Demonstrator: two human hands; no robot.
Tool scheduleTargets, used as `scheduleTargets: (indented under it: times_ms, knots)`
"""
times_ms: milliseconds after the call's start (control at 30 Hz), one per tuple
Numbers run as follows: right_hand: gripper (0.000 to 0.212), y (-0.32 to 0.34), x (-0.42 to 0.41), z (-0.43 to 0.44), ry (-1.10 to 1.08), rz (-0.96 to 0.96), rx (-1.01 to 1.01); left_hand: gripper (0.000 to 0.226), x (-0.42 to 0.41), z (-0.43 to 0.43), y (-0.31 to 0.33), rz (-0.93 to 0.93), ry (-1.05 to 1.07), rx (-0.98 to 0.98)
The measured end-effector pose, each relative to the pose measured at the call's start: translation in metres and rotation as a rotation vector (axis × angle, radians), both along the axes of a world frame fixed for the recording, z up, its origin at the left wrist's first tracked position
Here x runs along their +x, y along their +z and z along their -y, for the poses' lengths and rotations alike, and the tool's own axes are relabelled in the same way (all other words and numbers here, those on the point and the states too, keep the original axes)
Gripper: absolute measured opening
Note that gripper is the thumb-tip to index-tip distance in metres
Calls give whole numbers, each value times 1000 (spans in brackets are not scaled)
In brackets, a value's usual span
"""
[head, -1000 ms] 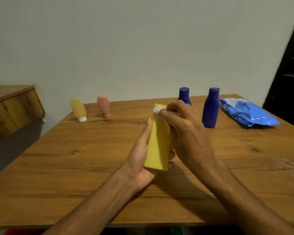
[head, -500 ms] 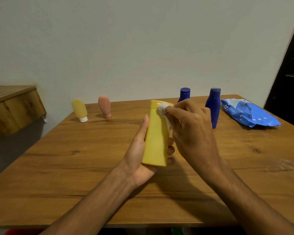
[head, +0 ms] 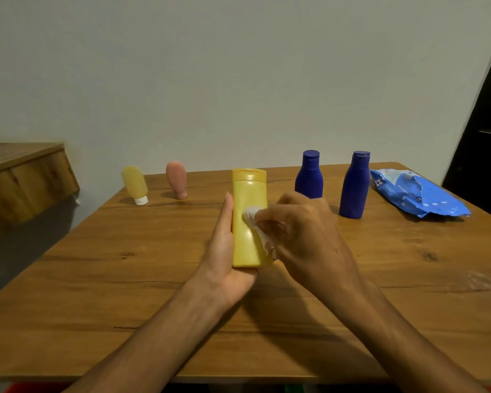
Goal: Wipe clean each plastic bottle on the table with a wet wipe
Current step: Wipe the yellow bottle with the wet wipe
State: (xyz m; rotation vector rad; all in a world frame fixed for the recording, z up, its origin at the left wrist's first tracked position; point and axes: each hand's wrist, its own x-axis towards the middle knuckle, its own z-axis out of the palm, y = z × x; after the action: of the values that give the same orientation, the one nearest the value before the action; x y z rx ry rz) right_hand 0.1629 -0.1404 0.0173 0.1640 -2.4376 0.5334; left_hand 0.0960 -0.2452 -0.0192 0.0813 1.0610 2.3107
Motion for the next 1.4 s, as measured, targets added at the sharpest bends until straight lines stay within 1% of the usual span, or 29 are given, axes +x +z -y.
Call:
scheduleTargets:
  times_ms: [67, 100, 167, 267, 367, 433, 500, 567, 667, 800, 900, 1000, 1100, 1233, 1300, 1400]
  knots:
    - [30, 1, 2, 1, 82, 65, 87, 64, -2, 1, -1, 12, 8, -13]
    - [29, 2, 2, 0, 108, 83, 106, 64, -3, 2, -2, 12, 0, -8]
    - [28, 2, 1, -3, 110, 75, 84, 63, -2, 1, -2, -5, -19, 4]
    - [25, -1, -5, -8, 52, -27, -33, 60, 0, -2, -6, -61, -41, -21]
    - [32, -7, -12, -14, -28, -148, -85, 57, 2, -5, -11, -96, -83, -67]
    - [37, -9, -15, -16, -67, -191, -112, 57, 4, -7, -11, -103, -86, -86]
    - [36, -10, -16, -18, -87, -210, -101, 55, 6, -8, -12, -107, -86, -87]
    - [33, -11, -16, -15, -72, -187, -57, 54, 5, -8, -10, -91, -79, -87]
    - [25, -12, -12, -5, -6, -102, 17, 53, -1, -5, -8, -56, -48, -69]
    - [19, -9, -7, 9, 104, -9, 48, 60, -11, 2, -4, -28, -16, -52]
    - [19, -5, -5, 10, 172, 12, 82, 63, -16, 5, -2, -1, -6, -38]
    - [24, -2, -2, 9, 228, 89, 118, 66, -20, 7, -1, 59, -4, -5]
    - [26, 0, 0, 5, 259, 163, 110, 68, -26, 8, -3, 108, 15, 12]
    - [24, 1, 1, 2, 229, 190, 44, 65, -29, 8, -2, 128, 21, 44]
    - [25, 0, -2, 0, 174, 171, 7, 68, -27, 8, 0, 103, 40, 51]
    - [26, -1, -6, -6, 80, 125, -53, 66, -20, 6, 3, 52, 38, 54]
